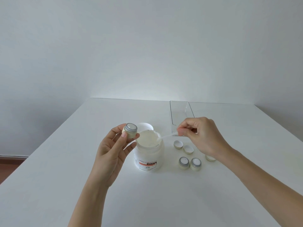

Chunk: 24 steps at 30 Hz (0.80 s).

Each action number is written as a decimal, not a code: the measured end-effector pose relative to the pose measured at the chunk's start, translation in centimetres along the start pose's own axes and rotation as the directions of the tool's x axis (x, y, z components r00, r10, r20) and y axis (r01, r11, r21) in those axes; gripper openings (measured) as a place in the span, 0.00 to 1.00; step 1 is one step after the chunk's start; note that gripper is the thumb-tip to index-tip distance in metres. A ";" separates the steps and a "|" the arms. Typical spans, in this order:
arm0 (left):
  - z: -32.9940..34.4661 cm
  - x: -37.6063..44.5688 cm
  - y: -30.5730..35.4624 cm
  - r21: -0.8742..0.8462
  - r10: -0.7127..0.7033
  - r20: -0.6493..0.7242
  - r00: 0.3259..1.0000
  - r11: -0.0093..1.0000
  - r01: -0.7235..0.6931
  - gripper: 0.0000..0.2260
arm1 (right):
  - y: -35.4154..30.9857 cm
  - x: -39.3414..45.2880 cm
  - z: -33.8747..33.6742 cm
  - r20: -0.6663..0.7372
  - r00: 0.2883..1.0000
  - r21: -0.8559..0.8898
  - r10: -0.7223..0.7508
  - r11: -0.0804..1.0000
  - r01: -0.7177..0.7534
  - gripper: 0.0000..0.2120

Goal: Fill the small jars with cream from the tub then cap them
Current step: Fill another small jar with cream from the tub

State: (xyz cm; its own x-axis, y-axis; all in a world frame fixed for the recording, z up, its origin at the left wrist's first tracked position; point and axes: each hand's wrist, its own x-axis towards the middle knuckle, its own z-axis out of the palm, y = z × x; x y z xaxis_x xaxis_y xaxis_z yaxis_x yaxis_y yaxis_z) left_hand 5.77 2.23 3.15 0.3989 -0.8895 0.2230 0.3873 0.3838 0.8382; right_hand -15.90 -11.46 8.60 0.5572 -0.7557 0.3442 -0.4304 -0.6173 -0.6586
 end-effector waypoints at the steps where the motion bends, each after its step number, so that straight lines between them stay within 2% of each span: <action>1: -0.2 -0.1 0.0 0.000 0.004 -0.010 1.000 1.000 -0.004 0.10 | 0.2 0.0 -0.4 -0.009 1.000 0.001 0.008 1.000 -0.008 0.07; 5: -0.8 -0.4 -0.1 -0.012 0.010 -0.056 0.998 1.000 -0.011 0.12 | 0.9 1.3 -1.4 -0.113 0.990 0.109 0.082 0.992 -0.070 0.06; 9: -0.6 -0.6 0.0 -0.038 0.017 -0.080 0.997 0.999 -0.020 0.13 | 1.0 3.8 0.9 -0.168 0.967 0.193 0.190 0.969 -0.157 0.03; 14: -1.0 -1.0 0.9 -0.047 0.046 -0.092 0.995 0.998 -0.050 0.12 | 1.2 6.6 5.7 -0.087 0.956 0.144 0.281 0.953 -0.267 0.03; 24: -1.7 -1.4 2.0 -0.040 0.065 -0.095 0.993 0.997 -0.069 0.11 | 1.5 8.9 9.2 0.065 0.952 -0.048 0.300 0.954 -0.297 0.06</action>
State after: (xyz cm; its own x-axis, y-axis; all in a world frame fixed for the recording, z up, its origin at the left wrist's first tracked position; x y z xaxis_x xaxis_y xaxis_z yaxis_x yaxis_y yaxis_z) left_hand 7.38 4.68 3.63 0.5006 -0.8350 0.2285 0.3921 0.4540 0.8001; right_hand -5.05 -17.11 4.48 0.4473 -0.8902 0.0866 -0.6098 -0.3744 -0.6985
